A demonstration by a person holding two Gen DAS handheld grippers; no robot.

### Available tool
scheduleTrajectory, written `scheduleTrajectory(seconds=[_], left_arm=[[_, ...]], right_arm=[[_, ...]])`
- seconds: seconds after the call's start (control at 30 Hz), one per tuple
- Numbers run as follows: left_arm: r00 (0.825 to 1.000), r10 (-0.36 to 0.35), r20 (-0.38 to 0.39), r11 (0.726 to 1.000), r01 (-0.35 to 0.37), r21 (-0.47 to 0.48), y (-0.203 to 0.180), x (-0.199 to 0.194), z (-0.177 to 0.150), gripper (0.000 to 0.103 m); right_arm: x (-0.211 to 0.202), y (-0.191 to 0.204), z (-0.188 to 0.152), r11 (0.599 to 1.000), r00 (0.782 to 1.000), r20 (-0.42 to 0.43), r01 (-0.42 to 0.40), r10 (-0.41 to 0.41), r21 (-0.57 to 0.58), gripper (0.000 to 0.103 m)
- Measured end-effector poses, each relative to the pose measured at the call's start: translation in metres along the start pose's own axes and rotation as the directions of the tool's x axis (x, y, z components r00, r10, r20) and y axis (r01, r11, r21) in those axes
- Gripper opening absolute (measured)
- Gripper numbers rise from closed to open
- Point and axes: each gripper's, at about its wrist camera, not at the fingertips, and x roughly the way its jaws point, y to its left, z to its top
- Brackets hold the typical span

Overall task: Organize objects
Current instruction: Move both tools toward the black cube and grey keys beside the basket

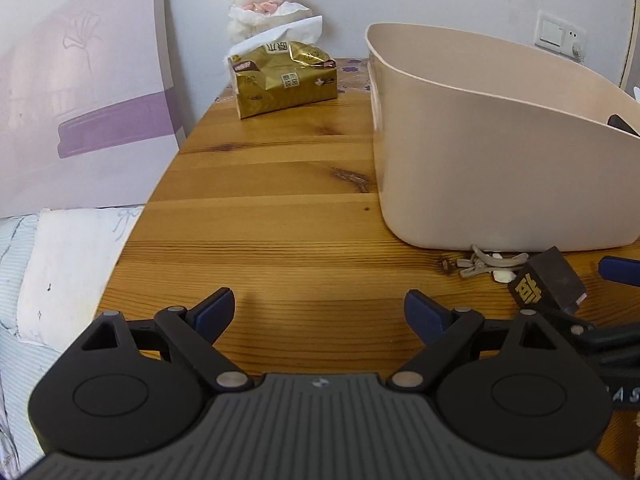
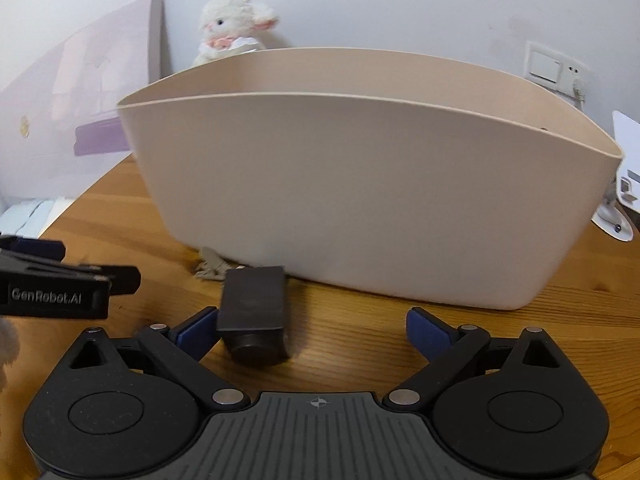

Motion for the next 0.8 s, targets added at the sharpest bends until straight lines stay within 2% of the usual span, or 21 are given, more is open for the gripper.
scheduleTrajectory(seconds=[0.33,0.5,0.8], left_arm=[[1.000,-0.025,0.008,1.000,0.025,0.013,-0.021,0.002,0.005,0.092],[0.998,-0.058,-0.006,0.998,0.057,-0.020,-0.028,0.005,0.013,0.092],[0.997,-0.074,-0.023,0.996,0.072,-0.055,-0.046,0.016,0.026,0.092]], right_arm=[[0.004,-0.030,-0.001,0.997,0.999,0.005,0.037,-0.037,0.068,0.096],[0.000,-0.047,-0.004,0.994,0.999,0.008,0.050,-0.051,0.093,0.096],[-0.003,-0.066,-0.009,0.992,0.998,0.010,0.066,-0.068,0.112,0.096]])
